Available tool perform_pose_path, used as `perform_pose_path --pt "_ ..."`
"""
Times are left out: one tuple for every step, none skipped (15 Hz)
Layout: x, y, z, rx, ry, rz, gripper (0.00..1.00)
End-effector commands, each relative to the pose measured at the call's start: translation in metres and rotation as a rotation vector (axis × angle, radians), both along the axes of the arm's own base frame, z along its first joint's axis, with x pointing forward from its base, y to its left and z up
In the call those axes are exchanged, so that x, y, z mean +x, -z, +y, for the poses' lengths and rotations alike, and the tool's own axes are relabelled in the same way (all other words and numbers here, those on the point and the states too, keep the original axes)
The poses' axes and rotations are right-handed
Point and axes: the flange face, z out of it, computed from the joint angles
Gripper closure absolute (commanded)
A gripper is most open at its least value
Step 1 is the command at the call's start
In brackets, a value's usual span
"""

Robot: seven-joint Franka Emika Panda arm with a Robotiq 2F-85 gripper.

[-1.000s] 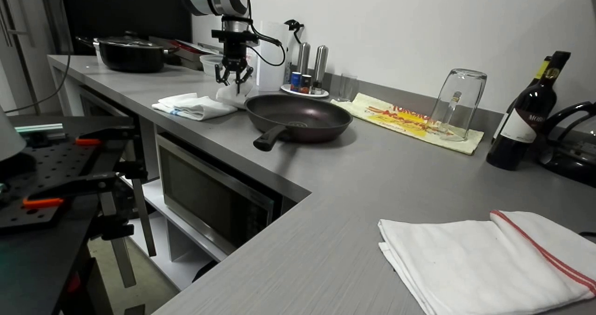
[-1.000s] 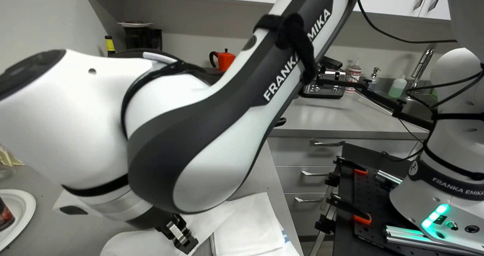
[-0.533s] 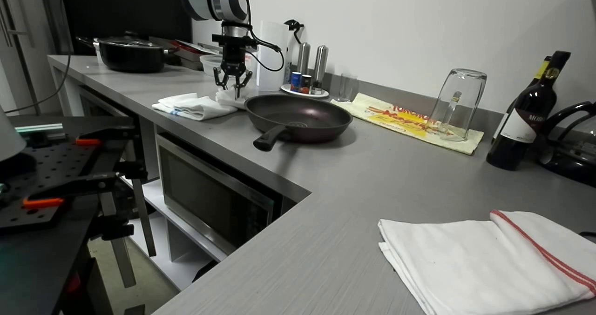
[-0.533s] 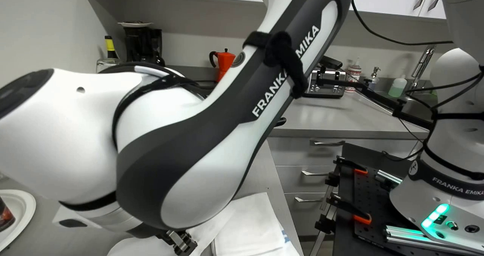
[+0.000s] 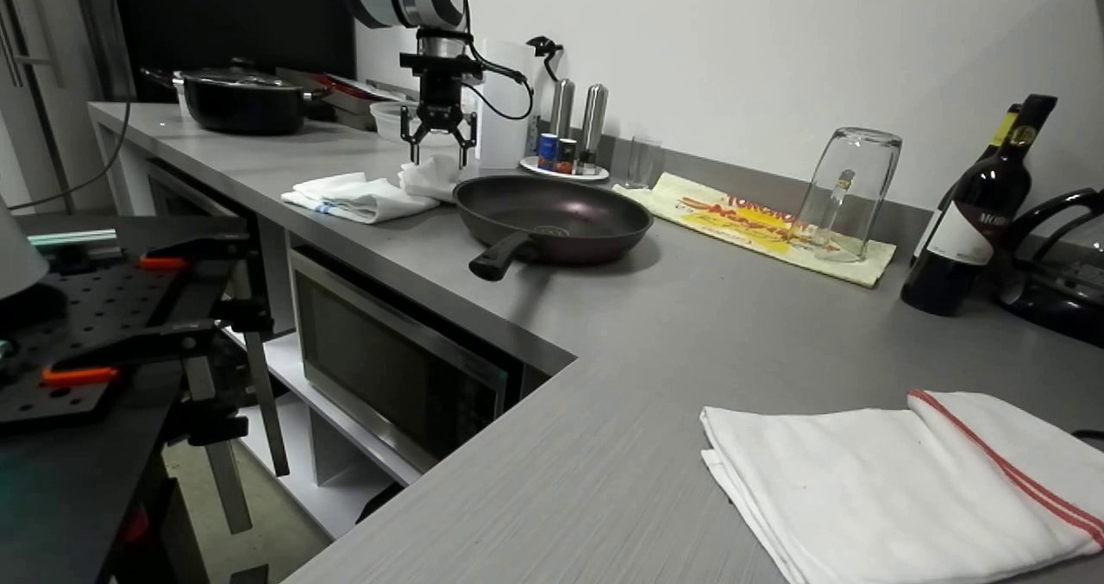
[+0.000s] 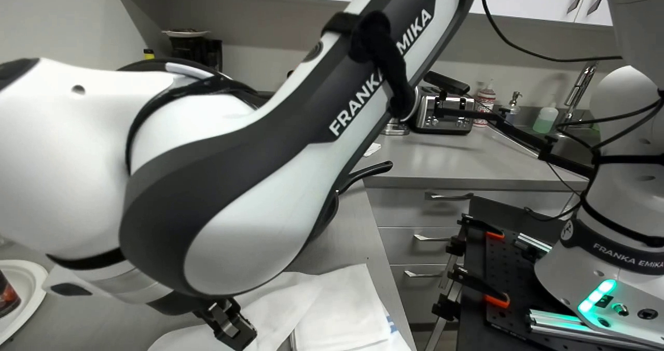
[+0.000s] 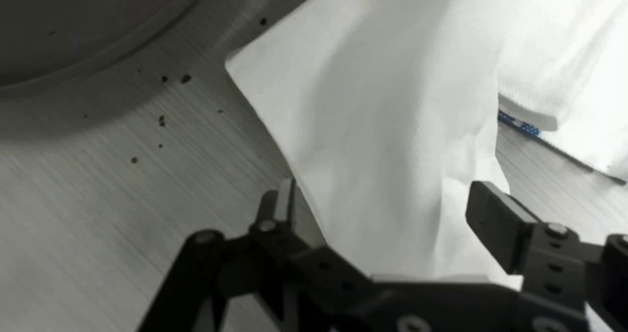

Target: Wipe the inside of the pan with the white towel

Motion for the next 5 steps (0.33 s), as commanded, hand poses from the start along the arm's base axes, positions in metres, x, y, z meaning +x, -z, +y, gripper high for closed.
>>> perform_pose_path --pt "0.003 -0.022 0.007 -0.022 -0.018 -0.025 0.0" --pt "0.003 -0.008 0.004 0.0 0.0 -0.009 0.01" --pt "0.004 -0.012 0.005 0.001 -0.001 -0.014 0.0" --pt "0.004 -0.015 0.006 0.001 -0.001 -0.017 0.0" --pt "0.004 -0.016 0.006 0.002 -0.001 -0.018 0.0"
